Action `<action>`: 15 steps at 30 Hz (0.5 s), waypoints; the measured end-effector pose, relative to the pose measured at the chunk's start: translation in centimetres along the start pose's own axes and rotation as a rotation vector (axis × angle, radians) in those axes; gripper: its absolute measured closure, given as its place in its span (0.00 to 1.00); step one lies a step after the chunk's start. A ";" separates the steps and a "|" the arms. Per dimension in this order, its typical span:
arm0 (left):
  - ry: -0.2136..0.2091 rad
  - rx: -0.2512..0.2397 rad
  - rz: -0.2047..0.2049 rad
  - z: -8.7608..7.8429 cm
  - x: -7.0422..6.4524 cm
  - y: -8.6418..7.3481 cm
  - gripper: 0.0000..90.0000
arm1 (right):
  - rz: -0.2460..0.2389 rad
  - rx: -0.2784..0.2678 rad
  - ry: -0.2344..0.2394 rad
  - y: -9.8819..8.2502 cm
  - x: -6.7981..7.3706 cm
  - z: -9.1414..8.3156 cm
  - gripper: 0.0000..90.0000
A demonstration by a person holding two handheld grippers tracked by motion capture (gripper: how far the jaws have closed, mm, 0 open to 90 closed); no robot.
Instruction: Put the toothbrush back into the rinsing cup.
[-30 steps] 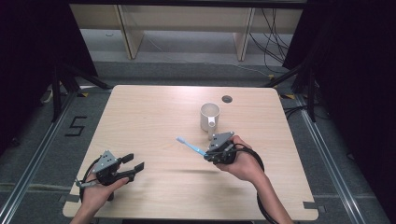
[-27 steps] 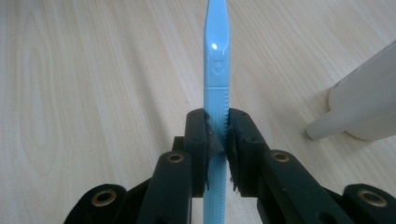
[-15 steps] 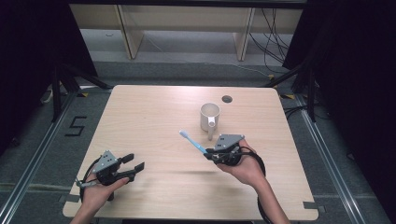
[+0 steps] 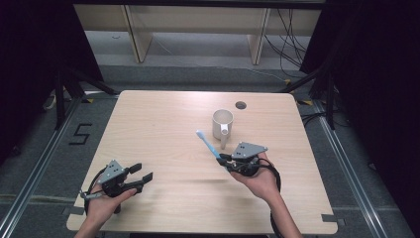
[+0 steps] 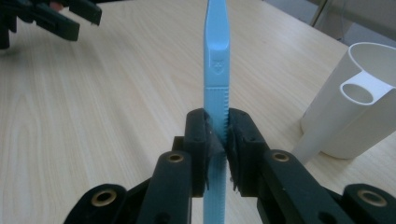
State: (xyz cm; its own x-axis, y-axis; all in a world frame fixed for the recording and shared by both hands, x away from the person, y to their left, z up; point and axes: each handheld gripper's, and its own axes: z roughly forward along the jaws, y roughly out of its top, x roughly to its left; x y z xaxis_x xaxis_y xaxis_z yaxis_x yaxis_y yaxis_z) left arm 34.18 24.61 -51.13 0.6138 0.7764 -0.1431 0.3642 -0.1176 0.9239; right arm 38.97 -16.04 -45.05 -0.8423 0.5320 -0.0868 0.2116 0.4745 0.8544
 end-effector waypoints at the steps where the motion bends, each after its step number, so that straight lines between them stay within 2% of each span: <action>1: 0.000 0.000 -0.001 0.0 0.0 0.0 0.41 | 0.025 -0.031 -0.016 -0.2 0.1 0.2 0.88; 3: -0.003 -0.006 -0.002 0.1 0.0 -0.1 0.41 | 0.025 -0.067 -0.046 -0.4 0.1 0.3 0.88; 8: -0.001 -0.010 -0.001 0.1 0.0 -0.1 0.41 | 0.057 -0.100 -0.061 -0.7 0.1 0.3 0.88; 9: -0.006 -0.016 -0.002 0.1 0.1 -0.1 0.41 | 0.065 -0.135 -0.082 -0.8 0.0 0.3 0.88; 14: 0.002 -0.011 0.002 0.2 0.0 -0.2 0.41 | 0.102 -0.182 -0.092 -1.0 -0.1 0.0 0.88; 15: 0.002 -0.018 0.002 0.3 0.0 -0.2 0.41 | 0.112 -0.211 -0.106 -1.1 -0.2 -0.1 0.88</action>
State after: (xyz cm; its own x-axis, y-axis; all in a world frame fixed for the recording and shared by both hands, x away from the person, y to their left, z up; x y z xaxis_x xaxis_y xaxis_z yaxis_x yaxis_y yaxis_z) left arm 34.25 24.44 -51.40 0.6129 0.7776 -0.1405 0.3505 -0.1082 0.9303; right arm 38.80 -16.74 -45.87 -0.7605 0.6486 -0.0292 0.1832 0.2575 0.9488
